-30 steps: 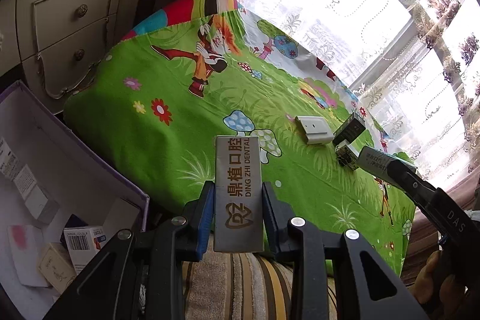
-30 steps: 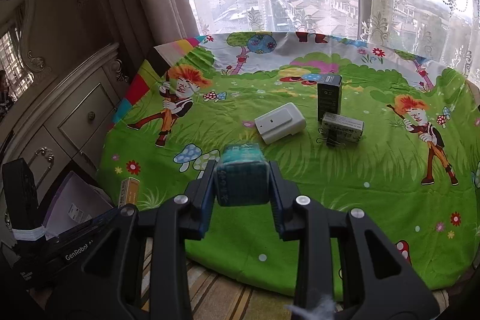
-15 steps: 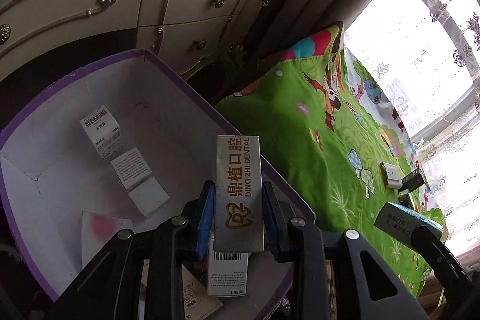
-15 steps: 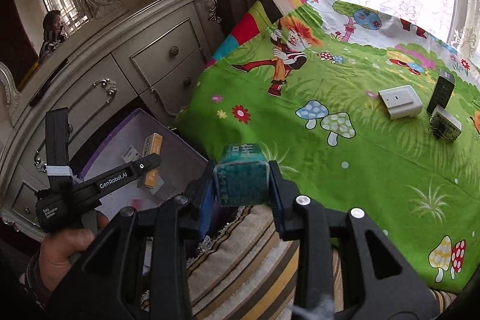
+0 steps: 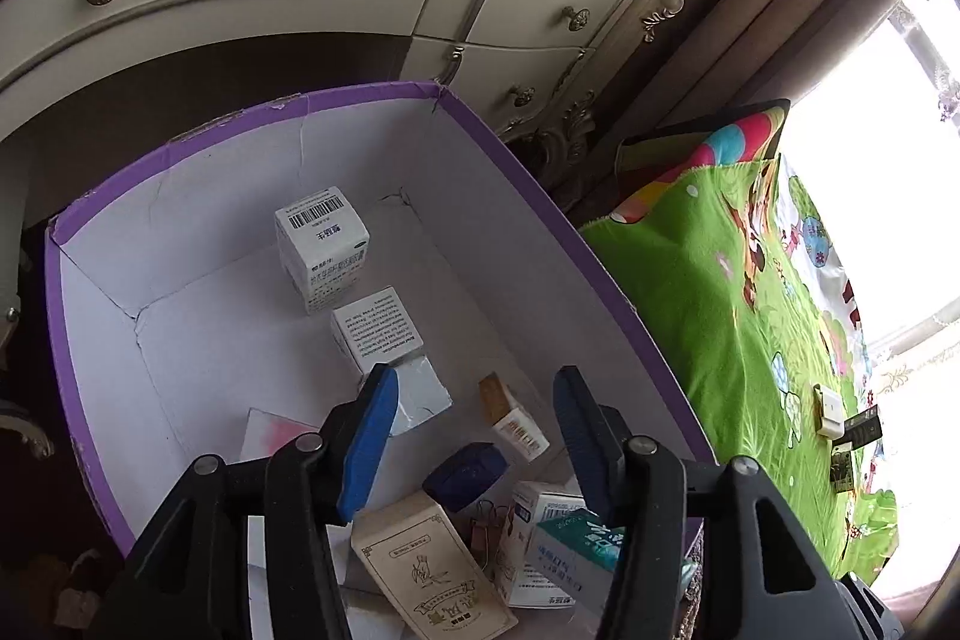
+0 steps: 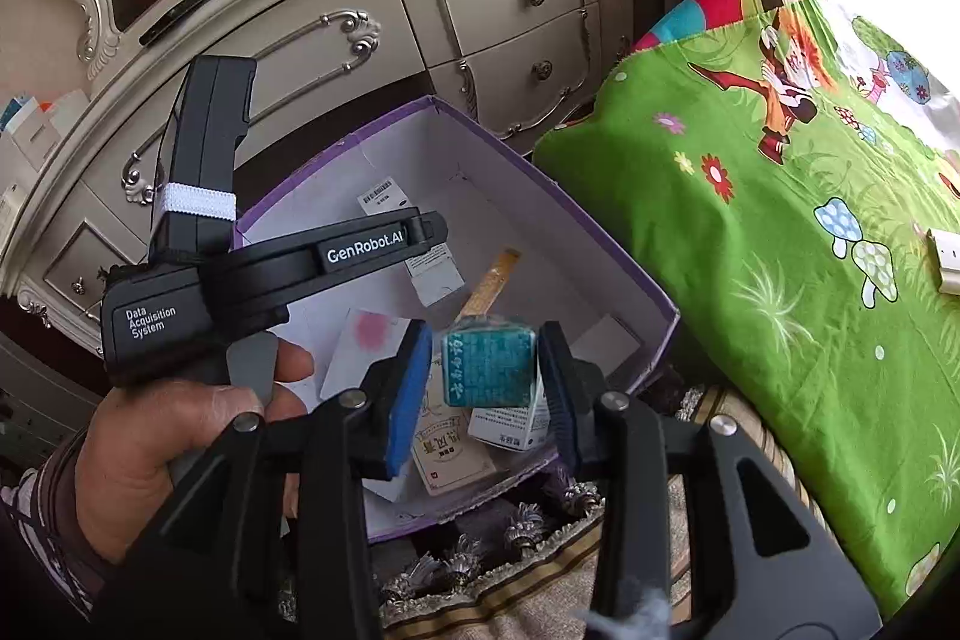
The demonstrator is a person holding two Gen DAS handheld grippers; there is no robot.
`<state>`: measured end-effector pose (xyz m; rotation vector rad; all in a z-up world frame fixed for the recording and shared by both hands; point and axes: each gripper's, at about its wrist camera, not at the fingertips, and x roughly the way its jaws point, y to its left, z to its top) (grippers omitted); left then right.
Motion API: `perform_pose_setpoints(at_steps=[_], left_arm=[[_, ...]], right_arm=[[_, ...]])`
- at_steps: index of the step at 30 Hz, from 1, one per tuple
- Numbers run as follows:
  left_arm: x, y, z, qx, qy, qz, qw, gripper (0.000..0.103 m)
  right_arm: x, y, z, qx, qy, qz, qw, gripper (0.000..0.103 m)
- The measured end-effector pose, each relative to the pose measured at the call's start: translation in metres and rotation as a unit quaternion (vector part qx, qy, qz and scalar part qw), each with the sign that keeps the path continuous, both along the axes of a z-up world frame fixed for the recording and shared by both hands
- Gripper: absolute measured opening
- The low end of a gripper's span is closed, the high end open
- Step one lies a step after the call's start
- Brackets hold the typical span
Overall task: Organize rigid objects
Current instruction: 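Open both grippers to drop the dental box and teal cube into the purple box, then move both grippers back over the remaining items on the bed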
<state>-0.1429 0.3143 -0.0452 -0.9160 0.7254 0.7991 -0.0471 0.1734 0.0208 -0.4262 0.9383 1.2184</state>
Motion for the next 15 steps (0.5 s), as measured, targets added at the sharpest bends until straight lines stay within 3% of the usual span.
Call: perform_pose_setpoints(at_steps=[1, 3, 15], left_arm=[[0.000, 0.000, 0.000, -0.001, 0.000, 0.002, 1.0000, 0.058], [0.002, -0.002, -0.001, -0.001, 0.002, 0.004, 1.0000, 0.058], [0.016, -0.008, 0.010, 0.008, -0.001, -0.010, 0.9999, 0.058]], right_arm=[[0.000, -0.002, 0.000, 0.003, 0.000, -0.003, 1.000, 0.062], [0.003, -0.005, 0.002, 0.008, 0.003, -0.010, 1.000, 0.066], [0.035, -0.030, 0.014, 0.022, -0.007, -0.063, 0.998, 0.073]])
